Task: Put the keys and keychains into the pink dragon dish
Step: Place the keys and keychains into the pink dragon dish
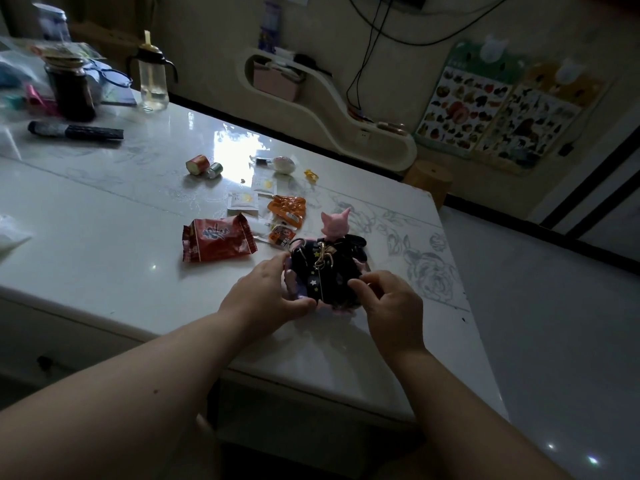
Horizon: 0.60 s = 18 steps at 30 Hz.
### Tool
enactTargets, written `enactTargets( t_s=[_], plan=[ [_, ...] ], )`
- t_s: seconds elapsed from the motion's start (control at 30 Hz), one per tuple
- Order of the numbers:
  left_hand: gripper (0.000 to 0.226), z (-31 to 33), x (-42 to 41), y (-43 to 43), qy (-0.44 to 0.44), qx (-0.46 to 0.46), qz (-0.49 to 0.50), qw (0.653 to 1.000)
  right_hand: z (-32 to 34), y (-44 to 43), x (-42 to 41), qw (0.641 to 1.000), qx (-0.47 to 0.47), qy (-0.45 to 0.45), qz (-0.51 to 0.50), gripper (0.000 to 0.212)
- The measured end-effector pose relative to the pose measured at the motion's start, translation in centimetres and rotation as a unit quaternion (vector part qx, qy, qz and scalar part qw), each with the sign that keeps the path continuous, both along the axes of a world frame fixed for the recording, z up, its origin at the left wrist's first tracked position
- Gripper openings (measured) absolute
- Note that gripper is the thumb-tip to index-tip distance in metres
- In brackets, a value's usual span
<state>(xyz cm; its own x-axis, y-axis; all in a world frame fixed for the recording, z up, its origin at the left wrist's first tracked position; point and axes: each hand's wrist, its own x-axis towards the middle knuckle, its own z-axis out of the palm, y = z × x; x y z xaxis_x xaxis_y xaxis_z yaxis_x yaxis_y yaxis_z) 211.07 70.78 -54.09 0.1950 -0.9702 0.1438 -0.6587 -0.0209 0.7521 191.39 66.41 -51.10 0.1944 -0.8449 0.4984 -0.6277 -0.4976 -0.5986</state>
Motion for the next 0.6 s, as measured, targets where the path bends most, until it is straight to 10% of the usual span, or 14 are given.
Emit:
enactTargets(
  t_s=[0.6],
  plan=[
    [0.076, 0.1, 0.1, 0.1, 0.0, 0.004, -0.002, 1.0, 1.3, 0.3, -0.7, 0.999, -0.015, 0.049, 0.019, 0.024]
  ],
)
